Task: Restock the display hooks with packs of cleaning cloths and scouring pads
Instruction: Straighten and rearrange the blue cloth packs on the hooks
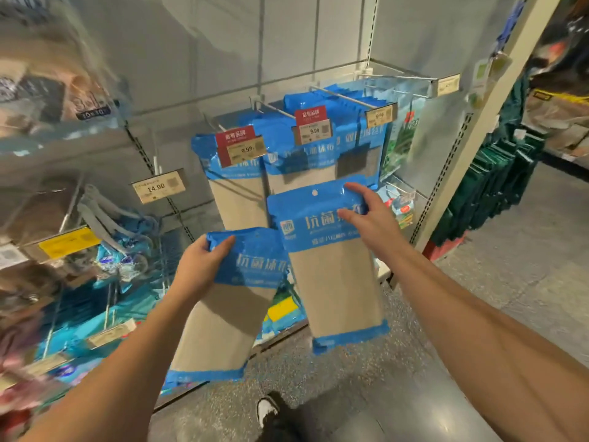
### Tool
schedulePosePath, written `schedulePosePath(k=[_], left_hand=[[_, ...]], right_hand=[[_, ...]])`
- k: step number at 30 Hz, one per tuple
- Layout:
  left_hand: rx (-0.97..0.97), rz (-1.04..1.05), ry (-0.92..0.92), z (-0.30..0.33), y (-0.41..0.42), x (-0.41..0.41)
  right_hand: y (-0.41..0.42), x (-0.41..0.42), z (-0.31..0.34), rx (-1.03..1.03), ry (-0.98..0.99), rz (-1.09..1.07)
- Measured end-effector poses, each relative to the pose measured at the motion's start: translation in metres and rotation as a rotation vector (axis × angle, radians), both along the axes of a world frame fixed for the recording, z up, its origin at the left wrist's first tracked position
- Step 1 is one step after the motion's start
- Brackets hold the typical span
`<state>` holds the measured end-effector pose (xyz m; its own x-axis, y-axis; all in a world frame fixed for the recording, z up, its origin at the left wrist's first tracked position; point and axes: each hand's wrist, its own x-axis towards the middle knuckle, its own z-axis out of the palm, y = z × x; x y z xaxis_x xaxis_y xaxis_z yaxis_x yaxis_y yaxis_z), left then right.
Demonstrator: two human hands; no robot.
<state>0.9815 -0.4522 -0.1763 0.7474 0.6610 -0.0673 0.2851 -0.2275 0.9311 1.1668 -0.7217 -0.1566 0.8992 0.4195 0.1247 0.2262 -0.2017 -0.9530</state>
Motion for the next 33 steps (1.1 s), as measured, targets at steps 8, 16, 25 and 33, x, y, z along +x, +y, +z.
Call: schedulePosePath(k=[8, 16, 25, 33], left_hand=[[0.111, -0.205, 0.046, -0.004, 0.048, 0.016], [0.326, -0.501, 0.000, 0.022, 0.079, 0.073], [0.487, -0.484, -0.041, 0.038, 0.085, 0.090], [0.419, -0.463, -0.244, 0.060, 0.079, 0.088]], right_hand=[[0.065, 0.050, -0.019, -0.140, -0.156, 0.031], [0.153, 0.075, -0.029, -0.118, -0.216, 0.129], [0.176, 0.084, -0.028, -0.102, -0.180, 0.224], [0.181, 0.093, -0.018, 0.007, -0.160, 0.260]])
